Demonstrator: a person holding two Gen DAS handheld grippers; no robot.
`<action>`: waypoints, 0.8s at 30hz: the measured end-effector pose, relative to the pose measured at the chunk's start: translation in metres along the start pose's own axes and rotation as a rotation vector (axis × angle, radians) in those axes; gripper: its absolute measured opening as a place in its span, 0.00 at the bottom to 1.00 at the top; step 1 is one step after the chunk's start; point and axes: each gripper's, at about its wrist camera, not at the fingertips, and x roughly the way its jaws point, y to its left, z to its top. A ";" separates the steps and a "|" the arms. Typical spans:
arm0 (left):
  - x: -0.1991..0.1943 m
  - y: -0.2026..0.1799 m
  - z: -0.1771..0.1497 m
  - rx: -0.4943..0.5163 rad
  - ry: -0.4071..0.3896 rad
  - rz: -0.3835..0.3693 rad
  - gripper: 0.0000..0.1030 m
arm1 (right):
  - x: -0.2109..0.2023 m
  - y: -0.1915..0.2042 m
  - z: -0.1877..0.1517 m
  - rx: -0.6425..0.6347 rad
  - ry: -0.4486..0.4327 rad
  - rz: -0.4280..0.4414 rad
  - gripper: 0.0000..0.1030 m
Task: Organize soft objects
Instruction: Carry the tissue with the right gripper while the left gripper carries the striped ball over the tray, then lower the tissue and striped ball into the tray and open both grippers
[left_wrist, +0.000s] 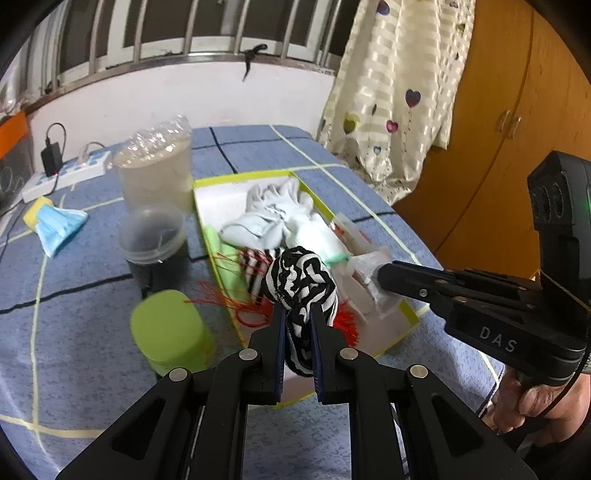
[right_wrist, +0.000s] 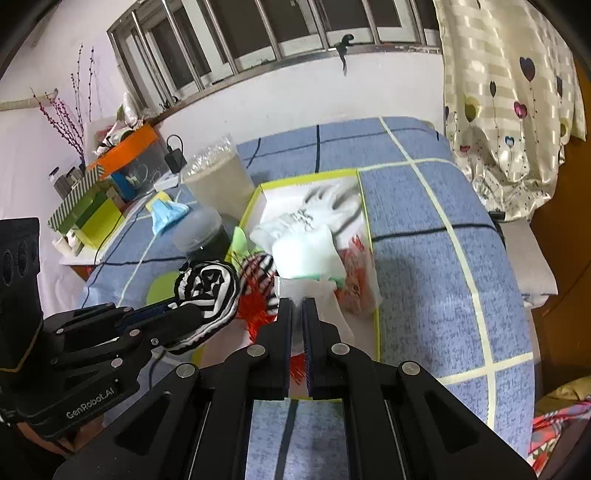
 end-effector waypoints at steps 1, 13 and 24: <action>0.002 -0.001 -0.001 0.002 0.008 -0.003 0.11 | 0.002 -0.002 -0.002 0.001 0.008 0.000 0.06; 0.039 -0.003 -0.011 -0.020 0.110 -0.016 0.11 | 0.031 -0.018 -0.015 0.027 0.089 0.001 0.06; 0.066 0.002 0.008 -0.039 0.118 -0.007 0.12 | 0.058 -0.027 -0.002 0.022 0.114 0.012 0.06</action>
